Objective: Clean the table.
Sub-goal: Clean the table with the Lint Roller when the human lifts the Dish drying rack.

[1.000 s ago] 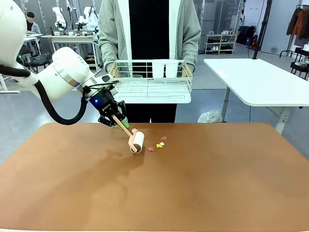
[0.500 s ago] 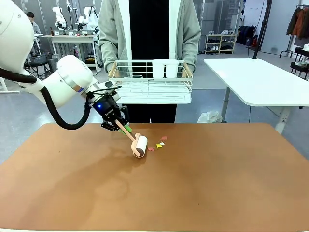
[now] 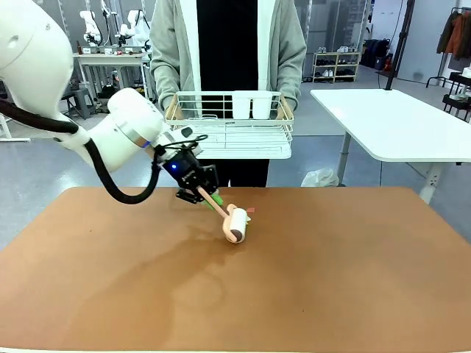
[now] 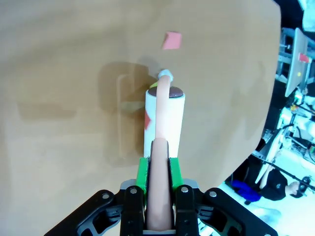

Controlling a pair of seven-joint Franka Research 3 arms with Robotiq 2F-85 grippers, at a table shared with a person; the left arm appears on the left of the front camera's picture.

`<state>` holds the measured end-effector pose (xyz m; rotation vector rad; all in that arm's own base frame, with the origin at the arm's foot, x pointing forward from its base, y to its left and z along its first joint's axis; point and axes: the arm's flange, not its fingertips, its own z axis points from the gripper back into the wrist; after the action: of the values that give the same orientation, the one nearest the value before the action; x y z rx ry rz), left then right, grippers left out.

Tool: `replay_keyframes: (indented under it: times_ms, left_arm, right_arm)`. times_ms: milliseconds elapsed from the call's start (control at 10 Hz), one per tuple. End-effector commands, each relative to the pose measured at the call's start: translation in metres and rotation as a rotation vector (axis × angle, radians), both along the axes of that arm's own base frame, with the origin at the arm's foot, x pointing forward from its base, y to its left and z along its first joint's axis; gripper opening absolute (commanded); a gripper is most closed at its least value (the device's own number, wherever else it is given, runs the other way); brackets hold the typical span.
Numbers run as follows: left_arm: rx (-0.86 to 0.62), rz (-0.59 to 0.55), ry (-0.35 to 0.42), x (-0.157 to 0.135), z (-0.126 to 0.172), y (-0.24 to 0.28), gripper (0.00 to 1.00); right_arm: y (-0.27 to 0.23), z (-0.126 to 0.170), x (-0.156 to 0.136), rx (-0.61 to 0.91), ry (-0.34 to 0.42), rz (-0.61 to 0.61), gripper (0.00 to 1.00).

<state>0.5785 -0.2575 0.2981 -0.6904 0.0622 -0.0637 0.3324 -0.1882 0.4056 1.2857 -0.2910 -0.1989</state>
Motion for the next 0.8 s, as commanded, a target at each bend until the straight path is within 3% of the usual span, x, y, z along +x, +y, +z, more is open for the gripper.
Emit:
replay_keyframes:
  times_ms: [0,100,700]
  left_arm:
    - [0.074,0.074,-0.01,-0.002,-0.058,-0.027,0.21]
    - [0.038,0.062,0.027,0.0,-0.064,-0.041,0.21]
    - [-0.009,0.035,-0.026,0.001,-0.032,-0.082,0.21]
  right_arm:
    - [0.001,0.001,-0.002,0.009,-0.025,0.0,1.0]
    - [0.001,0.001,-0.002,0.009,-0.025,0.0,1.0]
    - [0.001,0.001,-0.002,0.009,-0.025,0.0,1.0]
